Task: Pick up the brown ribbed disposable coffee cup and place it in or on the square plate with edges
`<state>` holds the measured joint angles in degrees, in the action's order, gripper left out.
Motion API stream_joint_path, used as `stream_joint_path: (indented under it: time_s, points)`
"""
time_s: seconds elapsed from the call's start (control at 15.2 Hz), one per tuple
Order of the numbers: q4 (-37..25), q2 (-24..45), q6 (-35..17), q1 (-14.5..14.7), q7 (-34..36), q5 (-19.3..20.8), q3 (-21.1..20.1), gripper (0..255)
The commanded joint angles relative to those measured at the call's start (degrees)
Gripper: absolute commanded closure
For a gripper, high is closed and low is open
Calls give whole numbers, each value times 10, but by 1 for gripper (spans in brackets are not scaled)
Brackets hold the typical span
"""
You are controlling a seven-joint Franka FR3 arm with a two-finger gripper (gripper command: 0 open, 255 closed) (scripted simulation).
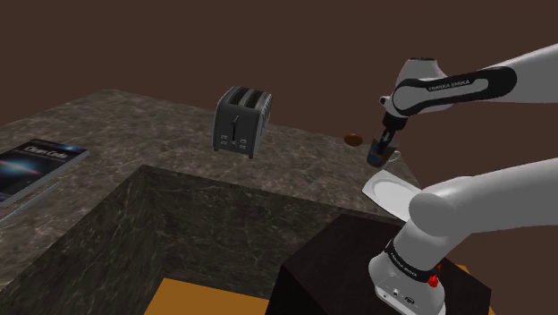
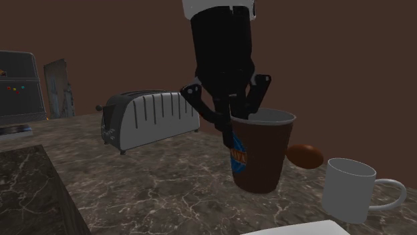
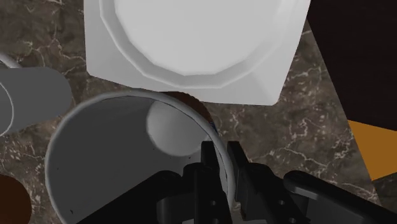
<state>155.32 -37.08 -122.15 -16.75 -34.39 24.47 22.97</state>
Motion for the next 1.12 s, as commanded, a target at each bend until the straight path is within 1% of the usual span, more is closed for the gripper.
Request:
stream_joint_path:
  time_s: [0.0, 0.26, 0.53, 0.59, 1.06]
  points:
    - [23, -43, 18, -22, -19, 16, 8, 255]
    - [52, -125, 63, -72, -68, 47, 31, 255]
    - [69, -199, 110, -125, -127, 78, 58, 255]
    - [72, -224, 128, -146, -152, 90, 70, 255]
    - [114, -203, 67, -157, -143, 123, 99, 255]
